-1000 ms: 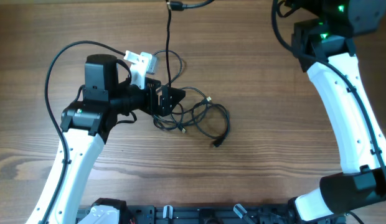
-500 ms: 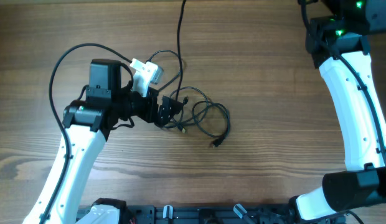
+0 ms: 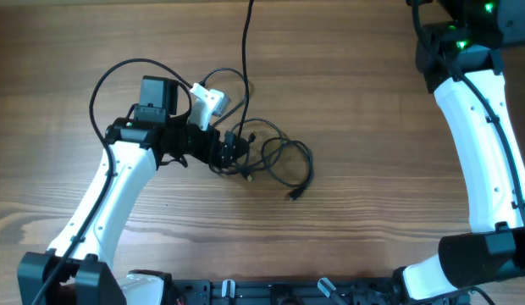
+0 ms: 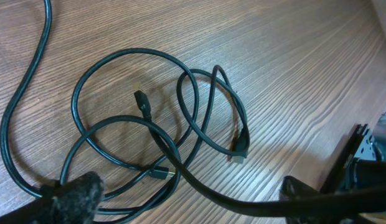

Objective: Untangle cables

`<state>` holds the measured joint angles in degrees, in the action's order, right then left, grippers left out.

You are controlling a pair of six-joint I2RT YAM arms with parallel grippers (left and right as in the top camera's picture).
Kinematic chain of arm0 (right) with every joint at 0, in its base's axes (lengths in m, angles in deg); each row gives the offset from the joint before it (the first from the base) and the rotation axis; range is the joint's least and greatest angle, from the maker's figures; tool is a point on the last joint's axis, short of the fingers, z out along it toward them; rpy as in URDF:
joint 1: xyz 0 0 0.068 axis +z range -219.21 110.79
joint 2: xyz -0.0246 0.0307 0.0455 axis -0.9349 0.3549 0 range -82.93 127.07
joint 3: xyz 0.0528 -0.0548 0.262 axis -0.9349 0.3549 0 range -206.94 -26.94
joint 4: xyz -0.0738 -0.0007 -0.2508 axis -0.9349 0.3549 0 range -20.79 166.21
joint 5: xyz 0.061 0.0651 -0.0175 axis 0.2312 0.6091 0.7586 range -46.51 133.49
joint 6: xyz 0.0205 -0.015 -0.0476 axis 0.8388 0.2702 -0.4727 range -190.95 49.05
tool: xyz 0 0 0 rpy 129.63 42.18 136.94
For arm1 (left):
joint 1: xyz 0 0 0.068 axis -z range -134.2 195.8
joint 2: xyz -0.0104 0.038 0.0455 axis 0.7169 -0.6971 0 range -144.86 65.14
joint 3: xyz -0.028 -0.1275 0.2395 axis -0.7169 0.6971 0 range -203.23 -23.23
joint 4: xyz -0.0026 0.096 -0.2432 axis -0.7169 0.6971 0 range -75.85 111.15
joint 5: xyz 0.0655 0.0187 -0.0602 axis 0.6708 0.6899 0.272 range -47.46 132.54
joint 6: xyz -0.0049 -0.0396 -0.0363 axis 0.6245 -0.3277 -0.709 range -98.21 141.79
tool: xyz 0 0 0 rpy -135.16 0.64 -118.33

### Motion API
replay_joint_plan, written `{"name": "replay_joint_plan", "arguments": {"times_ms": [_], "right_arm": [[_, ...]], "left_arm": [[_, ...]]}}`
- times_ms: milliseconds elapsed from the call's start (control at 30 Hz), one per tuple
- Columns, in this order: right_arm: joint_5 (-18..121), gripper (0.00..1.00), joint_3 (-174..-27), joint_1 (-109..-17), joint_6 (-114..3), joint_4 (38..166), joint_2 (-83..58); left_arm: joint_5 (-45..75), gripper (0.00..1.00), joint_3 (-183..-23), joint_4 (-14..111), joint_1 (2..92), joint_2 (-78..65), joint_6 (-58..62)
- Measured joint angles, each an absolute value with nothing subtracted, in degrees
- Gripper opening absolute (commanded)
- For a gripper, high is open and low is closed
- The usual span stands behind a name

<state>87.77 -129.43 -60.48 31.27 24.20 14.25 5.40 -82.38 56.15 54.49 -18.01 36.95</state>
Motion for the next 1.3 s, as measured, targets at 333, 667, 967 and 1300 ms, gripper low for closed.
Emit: {"name": "replay_joint_plan", "arguments": {"times_ms": [333,667,967,1300], "right_arm": [[87.8,0.04,-129.4,-60.5,31.3,25.5,14.3],[87.8,0.04,-129.4,-60.5,31.7,26.1,14.3],[87.3,0.04,-129.4,-61.7,31.7,33.2,14.3],[87.6,0.05,-129.9,-69.7,19.7,58.8,14.3]], "left_arm": [[5.4,0.48,-82.4,55.2,54.5,-18.3,37.4],[5.4,0.04,-82.4,52.2,54.5,-18.3,37.8],[5.9,0.04,-82.4,52.3,54.5,-18.3,37.8],[17.5,0.04,-82.4,50.2,54.5,-11.6,37.7]]}}
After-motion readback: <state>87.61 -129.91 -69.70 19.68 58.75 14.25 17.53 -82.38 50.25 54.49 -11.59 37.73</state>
